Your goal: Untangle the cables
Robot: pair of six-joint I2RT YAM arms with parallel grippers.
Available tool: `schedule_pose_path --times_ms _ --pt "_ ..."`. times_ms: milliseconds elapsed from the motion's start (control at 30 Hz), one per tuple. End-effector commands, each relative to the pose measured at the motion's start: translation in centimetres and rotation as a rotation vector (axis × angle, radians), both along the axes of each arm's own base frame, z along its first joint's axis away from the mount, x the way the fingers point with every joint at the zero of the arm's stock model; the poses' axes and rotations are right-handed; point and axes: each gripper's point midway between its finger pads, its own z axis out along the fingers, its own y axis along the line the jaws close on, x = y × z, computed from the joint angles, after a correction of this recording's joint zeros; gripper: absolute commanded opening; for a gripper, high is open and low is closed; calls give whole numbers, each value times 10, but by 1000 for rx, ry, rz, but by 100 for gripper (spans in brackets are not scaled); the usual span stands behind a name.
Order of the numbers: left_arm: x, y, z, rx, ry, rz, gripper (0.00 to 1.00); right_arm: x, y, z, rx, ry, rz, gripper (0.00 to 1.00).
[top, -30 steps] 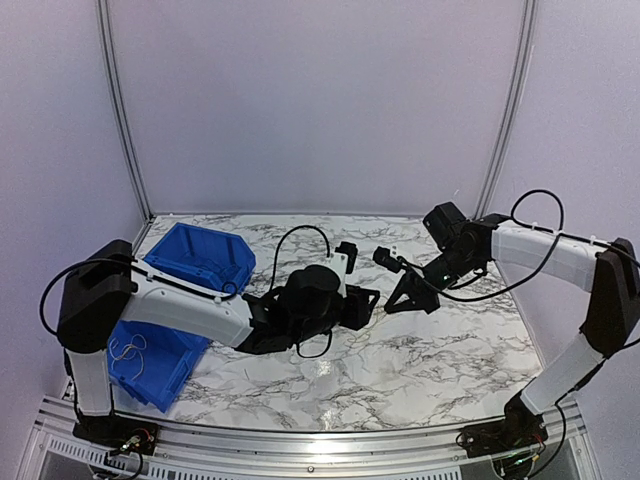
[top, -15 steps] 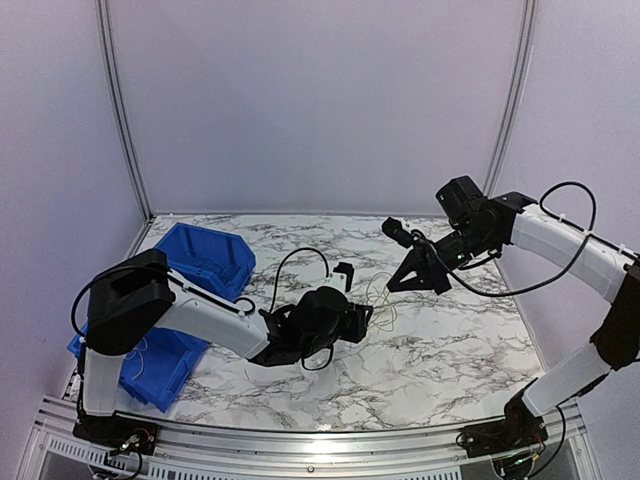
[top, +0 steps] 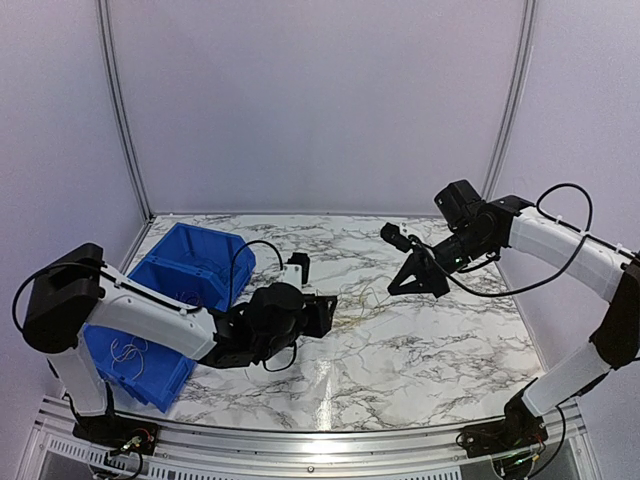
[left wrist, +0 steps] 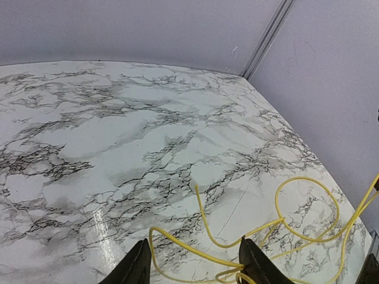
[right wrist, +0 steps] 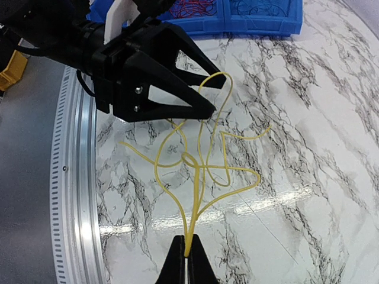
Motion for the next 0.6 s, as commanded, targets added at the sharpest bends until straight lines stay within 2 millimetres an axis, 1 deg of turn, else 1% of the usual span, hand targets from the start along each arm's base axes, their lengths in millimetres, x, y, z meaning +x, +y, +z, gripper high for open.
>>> schedule_pose_path --times_ms 0,100,167,200,233,300,333,400,467,567 --pt "5 38 -7 31 19 124 52 1 2 10 9 -20 -7 0" --pt "14 64 -26 89 44 188 52 -9 1 33 37 -38 26 0" --pt "19 76 -36 102 65 209 52 -12 -2 58 54 -88 32 0" --pt "20 79 -39 105 72 209 52 -13 -5 72 69 -122 28 0" --pt "21 79 -38 108 68 203 52 -13 -6 84 79 -158 21 0" --pt "21 74 -31 118 51 178 52 -12 -10 100 89 -217 0 0" --pt "21 71 -26 118 40 161 52 -11 -11 104 88 -236 -5 0" --pt "19 63 -13 114 18 117 53 -7 -13 102 70 -243 -27 0" --pt "15 57 6 89 -13 85 53 -1 -14 91 44 -228 -51 0" --pt "4 49 37 41 -78 39 53 6 -13 73 16 -197 -72 0"
